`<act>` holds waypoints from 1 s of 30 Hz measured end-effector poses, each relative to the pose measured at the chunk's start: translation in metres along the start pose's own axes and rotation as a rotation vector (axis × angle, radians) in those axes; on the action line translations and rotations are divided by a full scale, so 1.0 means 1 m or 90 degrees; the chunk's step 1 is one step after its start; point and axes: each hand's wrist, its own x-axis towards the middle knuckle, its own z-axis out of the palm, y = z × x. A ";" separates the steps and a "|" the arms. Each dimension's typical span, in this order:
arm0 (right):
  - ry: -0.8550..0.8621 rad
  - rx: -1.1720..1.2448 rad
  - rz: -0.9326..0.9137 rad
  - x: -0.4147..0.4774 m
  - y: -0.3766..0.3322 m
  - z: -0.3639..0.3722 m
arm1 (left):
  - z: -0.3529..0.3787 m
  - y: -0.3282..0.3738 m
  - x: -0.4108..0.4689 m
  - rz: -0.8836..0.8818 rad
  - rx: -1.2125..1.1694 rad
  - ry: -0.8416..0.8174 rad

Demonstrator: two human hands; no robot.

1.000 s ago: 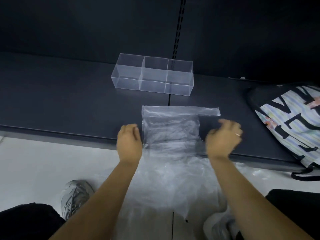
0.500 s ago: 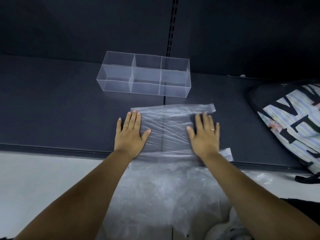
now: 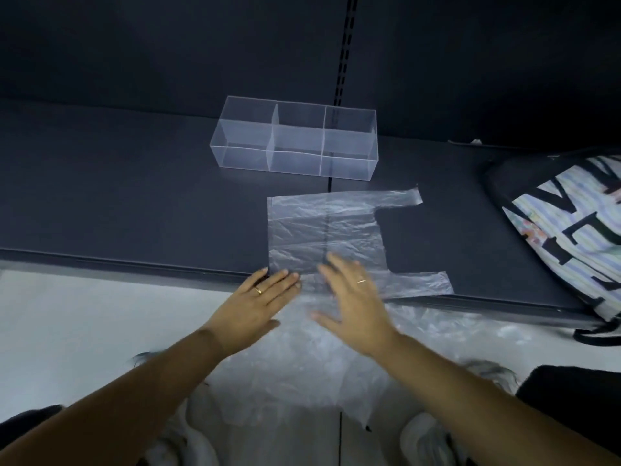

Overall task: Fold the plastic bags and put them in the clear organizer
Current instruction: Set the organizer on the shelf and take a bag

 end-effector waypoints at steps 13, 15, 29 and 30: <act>0.005 0.033 0.240 0.004 0.049 -0.076 | -0.083 -0.048 0.025 -0.391 -0.590 -0.039; -0.064 0.139 0.273 0.006 0.072 -0.104 | -0.088 -0.063 0.023 -0.421 -0.630 -0.090; 0.112 0.319 0.540 0.093 0.147 -0.087 | -0.031 -0.109 0.082 -0.732 -0.742 0.158; 0.116 0.301 0.558 0.096 0.150 -0.082 | -0.026 -0.110 0.086 -0.743 -0.706 0.162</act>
